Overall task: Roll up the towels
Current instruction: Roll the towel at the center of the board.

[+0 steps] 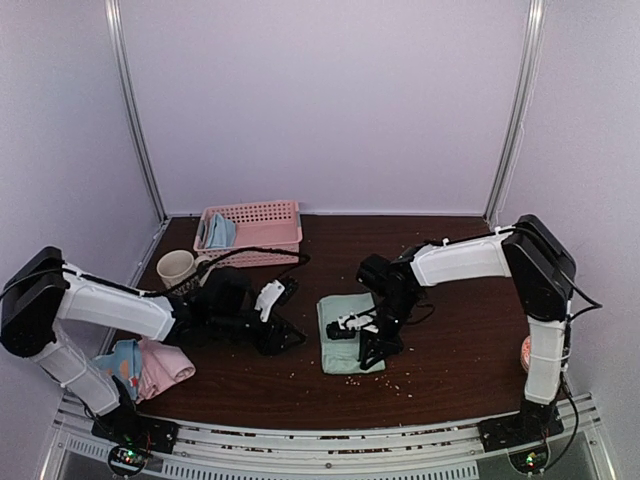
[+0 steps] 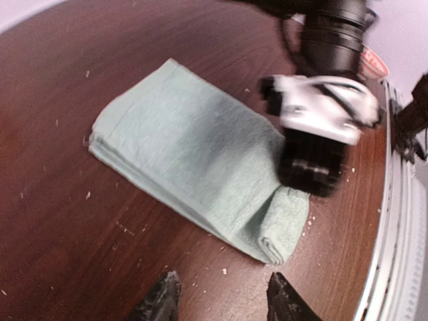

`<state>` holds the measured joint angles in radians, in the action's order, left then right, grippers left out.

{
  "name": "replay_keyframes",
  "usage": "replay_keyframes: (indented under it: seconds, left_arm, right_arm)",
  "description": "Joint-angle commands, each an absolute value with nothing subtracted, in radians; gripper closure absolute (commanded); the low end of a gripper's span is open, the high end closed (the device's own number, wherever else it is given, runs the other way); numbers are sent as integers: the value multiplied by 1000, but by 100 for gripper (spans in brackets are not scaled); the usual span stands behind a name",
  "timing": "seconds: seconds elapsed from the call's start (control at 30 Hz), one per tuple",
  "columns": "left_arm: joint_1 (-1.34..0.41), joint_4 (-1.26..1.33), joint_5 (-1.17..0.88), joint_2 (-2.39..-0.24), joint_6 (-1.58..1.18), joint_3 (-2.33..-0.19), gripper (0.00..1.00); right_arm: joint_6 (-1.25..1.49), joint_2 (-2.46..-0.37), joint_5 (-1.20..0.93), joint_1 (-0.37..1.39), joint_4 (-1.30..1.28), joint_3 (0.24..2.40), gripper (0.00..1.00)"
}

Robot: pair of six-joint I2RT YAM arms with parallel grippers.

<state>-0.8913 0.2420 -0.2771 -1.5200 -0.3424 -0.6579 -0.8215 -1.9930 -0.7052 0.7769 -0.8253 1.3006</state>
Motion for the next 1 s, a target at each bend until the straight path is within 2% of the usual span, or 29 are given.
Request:
replay_keyframes:
  seconds: [0.0,0.07,0.2,0.4,0.67,0.8,0.9,0.97]
  left_arm:
    - [-1110,350,53,-1461,-57,-646,53]
    - [-1190,315,79,-1505,23,-695,53]
    - [-1258,242,63,-1620,163,-811,55]
    - [-1270,209,81,-1815,278,-966,57]
    - [-1275,171,86,-1959,373,-1086,60]
    - [-1275,142,78,-1998,368,-1111,71]
    - [-1275,124,84,-2006,356,-1114,86]
    - [-1275,133,75,-1996,339,-1104,94]
  right_arm:
    - [-928,-2174,-910,707,-1231,1444,94]
    - [-994,-2251,-971,673,-1347,1513,94]
    - [-978,-2301,-973,647,-1356,1551,94]
    - [-969,-2318,-977,647,-1356,1566,94]
    - [-976,-2315,-985,644,-1356,1563,94]
    - [-978,-2314,-982,644,-1356,1566,93]
    - [-985,-2312,-983,644,-1356,1565,93]
    - [-990,-2294,-981,642,-1356,1563,89]
